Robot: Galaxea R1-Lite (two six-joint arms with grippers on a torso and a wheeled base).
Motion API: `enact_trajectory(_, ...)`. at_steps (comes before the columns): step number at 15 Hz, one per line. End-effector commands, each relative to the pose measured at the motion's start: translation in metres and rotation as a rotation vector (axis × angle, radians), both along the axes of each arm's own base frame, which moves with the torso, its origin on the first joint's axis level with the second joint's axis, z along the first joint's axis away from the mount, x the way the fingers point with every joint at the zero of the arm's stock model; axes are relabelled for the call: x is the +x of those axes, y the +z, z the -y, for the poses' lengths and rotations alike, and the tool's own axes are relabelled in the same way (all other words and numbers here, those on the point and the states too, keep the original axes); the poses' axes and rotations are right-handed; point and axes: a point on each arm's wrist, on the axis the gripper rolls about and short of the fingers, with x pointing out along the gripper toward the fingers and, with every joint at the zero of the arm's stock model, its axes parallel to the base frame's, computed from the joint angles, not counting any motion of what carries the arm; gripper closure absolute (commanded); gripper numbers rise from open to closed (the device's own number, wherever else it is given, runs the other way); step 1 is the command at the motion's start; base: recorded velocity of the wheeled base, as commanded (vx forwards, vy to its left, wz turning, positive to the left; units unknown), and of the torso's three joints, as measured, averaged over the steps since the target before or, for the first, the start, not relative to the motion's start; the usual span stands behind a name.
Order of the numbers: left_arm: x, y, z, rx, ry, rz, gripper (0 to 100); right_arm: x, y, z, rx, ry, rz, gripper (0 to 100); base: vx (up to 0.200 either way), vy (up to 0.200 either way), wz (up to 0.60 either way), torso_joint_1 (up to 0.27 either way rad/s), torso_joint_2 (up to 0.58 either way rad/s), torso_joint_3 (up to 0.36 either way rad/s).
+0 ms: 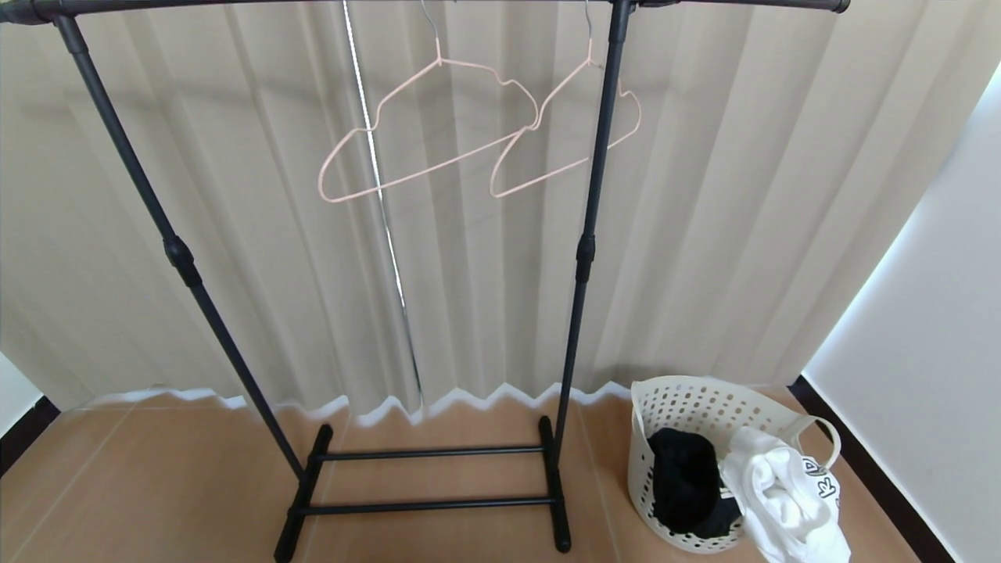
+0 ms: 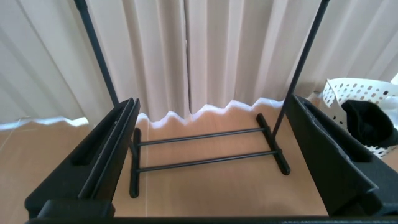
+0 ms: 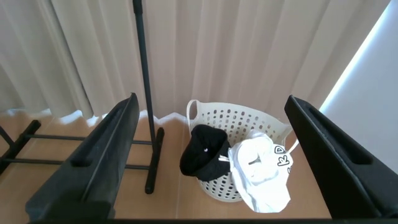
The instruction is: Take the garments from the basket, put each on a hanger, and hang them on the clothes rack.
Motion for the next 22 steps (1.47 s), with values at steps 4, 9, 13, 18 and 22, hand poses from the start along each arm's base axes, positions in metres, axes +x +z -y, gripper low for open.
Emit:
enact_trajectory(4, 0.0000, -0.0001, 0.0000, -0.002, 0.001, 0.000, 0, 0.0001, 0.0000, 0.0000, 0.000, 0.001, -0.001, 0, 0.000, 0.000, 0.00, -0.107, 0.47, 0.360)
enact_trajectory(9, 0.0000, -0.0001, 0.0000, -0.002, 0.003, 0.000, 0, 0.0001, 0.0000, 0.0000, -0.001, -0.001, -0.001, 0, 0.000, 0.000, 0.00, -0.057, 0.45, 0.388)
enact_trajectory(13, 0.0000, -0.0001, 0.0000, -0.002, 0.003, 0.000, 0, 0.0001, 0.0000, 0.0000, 0.000, -0.001, -0.001, 0, 0.000, 0.000, 0.00, -0.016, 0.27, 0.259)
enact_trajectory(18, 0.0000, -0.0001, 0.0000, -0.002, 0.003, 0.000, 0, 0.0001, 0.0000, 0.0000, -0.001, -0.001, -0.001, 0, 0.000, 0.000, -0.12, 0.001, 0.01, 0.014)
enact_trajectory(22, 0.0000, -0.0001, 0.0000, -0.002, 0.001, 0.000, 0, 0.0001, 0.0000, 0.0000, -0.001, -0.001, -0.001, 0, 0.000, 0.000, -0.60, 0.004, 0.00, 0.005)
